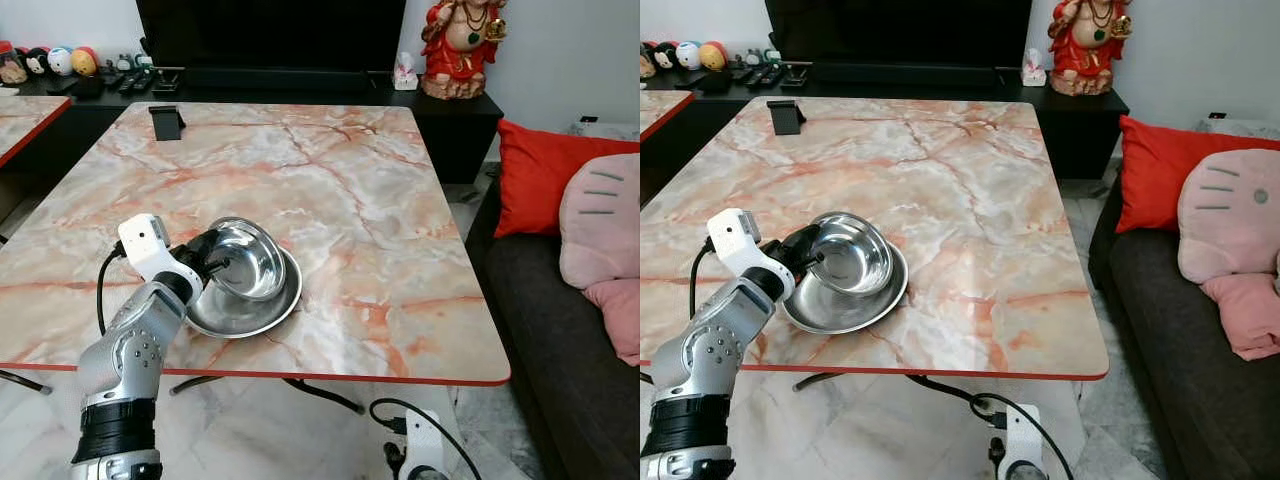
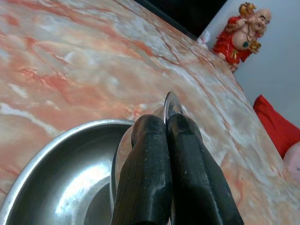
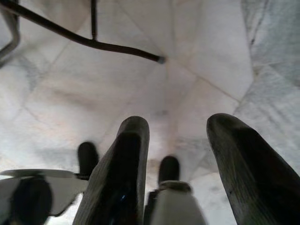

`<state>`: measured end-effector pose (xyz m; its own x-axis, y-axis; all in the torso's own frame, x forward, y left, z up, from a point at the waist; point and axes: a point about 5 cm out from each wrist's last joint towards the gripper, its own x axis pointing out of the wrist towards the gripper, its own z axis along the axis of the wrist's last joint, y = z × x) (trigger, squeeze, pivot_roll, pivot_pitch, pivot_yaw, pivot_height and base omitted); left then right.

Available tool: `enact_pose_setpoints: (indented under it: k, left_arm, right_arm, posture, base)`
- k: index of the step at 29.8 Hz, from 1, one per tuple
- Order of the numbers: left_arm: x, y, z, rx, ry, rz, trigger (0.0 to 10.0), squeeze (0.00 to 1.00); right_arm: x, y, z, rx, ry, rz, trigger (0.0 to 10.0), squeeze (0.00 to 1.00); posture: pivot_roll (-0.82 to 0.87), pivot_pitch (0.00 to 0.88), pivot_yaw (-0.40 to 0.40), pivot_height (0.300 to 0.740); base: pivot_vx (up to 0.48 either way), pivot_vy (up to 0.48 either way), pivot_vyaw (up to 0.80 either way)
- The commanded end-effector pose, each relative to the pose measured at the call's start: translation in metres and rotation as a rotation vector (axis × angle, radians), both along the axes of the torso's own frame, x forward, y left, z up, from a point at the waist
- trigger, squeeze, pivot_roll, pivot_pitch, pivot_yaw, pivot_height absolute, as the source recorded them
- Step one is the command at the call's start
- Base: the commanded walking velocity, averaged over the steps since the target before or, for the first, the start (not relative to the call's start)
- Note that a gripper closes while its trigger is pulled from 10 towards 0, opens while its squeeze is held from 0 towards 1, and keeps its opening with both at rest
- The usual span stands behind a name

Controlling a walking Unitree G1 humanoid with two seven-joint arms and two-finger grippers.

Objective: Setting the table

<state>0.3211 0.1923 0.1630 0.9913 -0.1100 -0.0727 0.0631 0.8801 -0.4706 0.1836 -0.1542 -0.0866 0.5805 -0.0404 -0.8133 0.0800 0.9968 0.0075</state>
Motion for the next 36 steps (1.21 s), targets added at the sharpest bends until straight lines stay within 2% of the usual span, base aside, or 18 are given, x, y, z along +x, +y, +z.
enact_pose_setpoints:
  k: [1, 5, 7, 8, 9, 13, 17, 18, 19, 20, 21, 27, 32, 36]
  left_arm:
    - [-0.002, -0.002, -0.001, 0.014, 0.013, -0.010, 10.0, 0.00]
    - [-0.001, -0.002, 0.000, 0.010, 0.010, -0.011, 10.0, 0.00]
    - [-0.001, -0.001, 0.001, 0.015, 0.010, -0.008, 10.0, 0.53]
    - [-0.001, -0.001, 0.001, 0.018, 0.010, -0.005, 10.0, 0.87]
    - [-0.001, 0.000, 0.001, 0.019, 0.010, -0.001, 10.0, 1.00]
    - [0.000, 0.003, 0.001, 0.023, 0.012, 0.020, 10.0, 1.00]
    - [0.000, 0.005, 0.004, 0.028, 0.001, 0.032, 10.0, 1.00]
    - [0.000, 0.006, 0.005, 0.032, -0.002, 0.036, 10.0, 0.84]
    - [0.000, 0.006, 0.006, 0.035, -0.005, 0.038, 10.0, 0.84]
    - [0.000, 0.007, 0.007, 0.036, -0.006, 0.040, 10.0, 0.18]
    - [0.000, 0.007, 0.007, 0.035, -0.007, 0.039, 10.0, 0.00]
    - [-0.001, 0.008, 0.005, 0.036, 0.002, 0.044, 10.0, 0.00]
    - [0.000, 0.013, 0.005, 0.049, 0.008, 0.064, 10.0, 0.00]
    - [0.000, 0.014, 0.007, 0.110, 0.008, 0.064, 10.0, 0.00]
  right_arm:
    - [-0.008, -0.010, -0.003, -0.001, 0.015, -0.018, 10.0, 0.00]
    - [-0.017, -0.029, -0.005, -0.013, 0.022, -0.029, 10.0, 0.00]
    - [-0.019, -0.033, -0.006, -0.016, 0.023, -0.031, 10.0, 0.00]
    - [-0.020, -0.034, -0.006, -0.017, 0.025, -0.032, 10.0, 0.00]
    - [-0.021, -0.035, -0.006, -0.017, 0.025, -0.032, 10.0, 0.00]
    - [-0.025, -0.033, -0.008, -0.016, 0.034, -0.031, 10.0, 0.00]
    - [-0.027, -0.019, -0.010, -0.002, 0.045, -0.019, 10.0, 0.00]
    - [-0.026, -0.016, -0.010, 0.000, 0.046, -0.017, 10.0, 0.00]
    - [-0.025, -0.014, -0.010, 0.002, 0.046, -0.015, 10.0, 0.00]
    - [-0.024, -0.011, -0.010, 0.005, 0.046, -0.012, 10.0, 0.00]
    - [-0.022, -0.007, -0.009, 0.008, 0.046, -0.009, 10.0, 0.00]
    - [-0.015, 0.007, -0.007, 0.017, 0.040, 0.005, 10.0, 0.00]
    - [-0.012, 0.009, -0.006, 0.017, 0.037, 0.006, 10.0, 0.00]
    - [-0.009, 0.006, -0.005, 0.013, 0.033, 0.010, 10.0, 0.00]
  posture:
    - [0.06, 0.000, -0.020, 0.740]
    - [0.06, 0.000, -0.020, 0.740]
    - [0.06, 0.000, -0.021, 0.740]
    - [0.06, 0.000, -0.021, 0.740]
    - [0.06, 0.000, -0.021, 0.740]
    - [0.07, 0.000, -0.023, 0.740]
    - [0.07, 0.000, -0.024, 0.740]
    - [0.07, 0.000, -0.024, 0.740]
    - [0.07, 0.000, -0.024, 0.740]
    - [0.07, 0.000, -0.024, 0.740]
    - [0.07, 0.000, -0.024, 0.740]
    - [0.07, 0.000, -0.025, 0.740]
    - [0.07, 0.000, -0.028, 0.740]
    - [0.08, 0.000, -0.028, 0.740]
  base:
    - [0.000, 0.000, 0.00]
    - [0.000, 0.000, 0.00]
    - [0.000, 0.000, 0.00]
    - [0.000, 0.000, 0.00]
    - [0.000, 0.000, 0.00]
    - [0.000, 0.000, 0.00]
    - [0.000, 0.000, 0.00]
    - [0.000, 0.000, 0.00]
    - [0.000, 0.000, 0.00]
    - [0.000, 0.000, 0.00]
    - [0.000, 0.000, 0.00]
    - [0.000, 0.000, 0.00]
    - [0.000, 0.000, 0.00]
    - [0.000, 0.000, 0.00]
